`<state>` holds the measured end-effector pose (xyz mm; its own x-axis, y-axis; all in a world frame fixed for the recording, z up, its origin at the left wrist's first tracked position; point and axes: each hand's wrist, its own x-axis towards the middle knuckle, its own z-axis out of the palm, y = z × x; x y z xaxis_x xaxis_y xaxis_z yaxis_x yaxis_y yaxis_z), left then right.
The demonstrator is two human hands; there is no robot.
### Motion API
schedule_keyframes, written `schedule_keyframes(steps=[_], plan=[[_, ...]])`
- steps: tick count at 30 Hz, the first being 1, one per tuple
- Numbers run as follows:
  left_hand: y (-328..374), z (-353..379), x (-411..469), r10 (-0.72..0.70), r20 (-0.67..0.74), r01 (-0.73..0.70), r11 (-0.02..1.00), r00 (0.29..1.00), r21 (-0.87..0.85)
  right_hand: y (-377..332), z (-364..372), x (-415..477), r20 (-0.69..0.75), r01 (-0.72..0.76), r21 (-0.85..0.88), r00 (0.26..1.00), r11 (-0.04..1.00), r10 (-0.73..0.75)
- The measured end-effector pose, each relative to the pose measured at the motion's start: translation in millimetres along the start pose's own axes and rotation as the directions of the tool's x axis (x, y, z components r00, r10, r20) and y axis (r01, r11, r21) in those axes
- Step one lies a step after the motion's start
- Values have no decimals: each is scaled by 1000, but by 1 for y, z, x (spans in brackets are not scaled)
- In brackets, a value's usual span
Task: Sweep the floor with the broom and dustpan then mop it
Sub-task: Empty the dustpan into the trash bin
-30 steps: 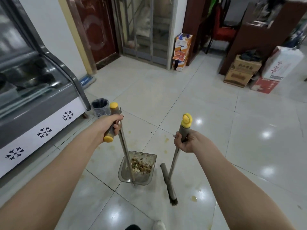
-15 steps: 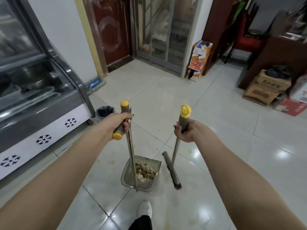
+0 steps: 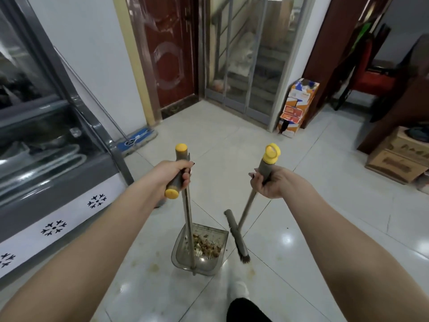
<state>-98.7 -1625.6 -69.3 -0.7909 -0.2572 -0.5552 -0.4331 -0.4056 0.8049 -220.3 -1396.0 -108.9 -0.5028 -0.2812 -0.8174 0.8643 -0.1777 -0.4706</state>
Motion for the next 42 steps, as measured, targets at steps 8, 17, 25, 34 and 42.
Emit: schedule_keyframes(steps=[8,17,25,34,42], plan=[[55,34,93,-1,-136,-13,995,991,-99,-117,33,94,78,-75,-127,993,989,86],[101,51,155,-84,-249,1,949,965,-315,-209,86,188,120,-131,-363,975,923,186],[128,43,209,-121,-235,-23,848,964,-529,-249,134,254,104,-186,-466,959,865,263],[155,19,252,-155,-247,-48,752,957,-657,-277,190,315,90,-202,-527,953,825,290],[159,32,272,-152,-344,-148,694,927,-704,-290,219,357,55,-204,-703,940,682,337]])
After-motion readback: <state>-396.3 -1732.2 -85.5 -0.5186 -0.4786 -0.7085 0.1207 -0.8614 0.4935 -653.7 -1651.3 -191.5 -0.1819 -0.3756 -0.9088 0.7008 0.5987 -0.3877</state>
